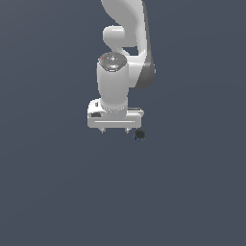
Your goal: Pick up the object and move it to a goal position.
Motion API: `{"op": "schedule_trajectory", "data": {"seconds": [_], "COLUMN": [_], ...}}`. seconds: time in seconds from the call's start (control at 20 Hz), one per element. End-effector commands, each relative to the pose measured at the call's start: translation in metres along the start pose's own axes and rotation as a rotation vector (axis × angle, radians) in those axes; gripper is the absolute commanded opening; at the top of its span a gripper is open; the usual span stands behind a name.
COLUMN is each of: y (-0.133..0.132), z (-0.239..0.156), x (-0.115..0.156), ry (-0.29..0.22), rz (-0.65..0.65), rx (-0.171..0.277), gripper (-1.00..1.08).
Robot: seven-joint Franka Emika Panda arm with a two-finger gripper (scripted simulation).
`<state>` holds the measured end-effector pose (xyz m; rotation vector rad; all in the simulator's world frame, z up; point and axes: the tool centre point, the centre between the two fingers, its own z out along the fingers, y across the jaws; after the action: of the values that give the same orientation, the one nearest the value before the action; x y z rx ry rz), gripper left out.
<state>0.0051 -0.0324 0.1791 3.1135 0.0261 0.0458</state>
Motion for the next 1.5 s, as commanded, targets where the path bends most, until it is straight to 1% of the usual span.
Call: {"op": "schedule_trajectory", "data": {"seconds": [0.0, 0.3, 0.6, 0.8, 1.1, 1.45], "y": [-0.009, -0.045, -0.093, -0.115, -0.132, -0.132], "z": [0.008, 0.039, 0.079, 0.096, 0.108, 0.113], "x": [-0.004, -0.021, -0.053, -0.071, -0.085, -0.086], "ry": [-0.002, -0.009, -0.017, -0.020, -0.022, -0.023], "rz": [-0.027, -0.140, -0.299, -0.375, -0.432, -0.431], "rx": [0.001, 0.005, 0.017, 0.026, 0.033, 0.033], "gripper": [1.00, 1.00, 1.00, 1.00, 1.00, 1.00]}}
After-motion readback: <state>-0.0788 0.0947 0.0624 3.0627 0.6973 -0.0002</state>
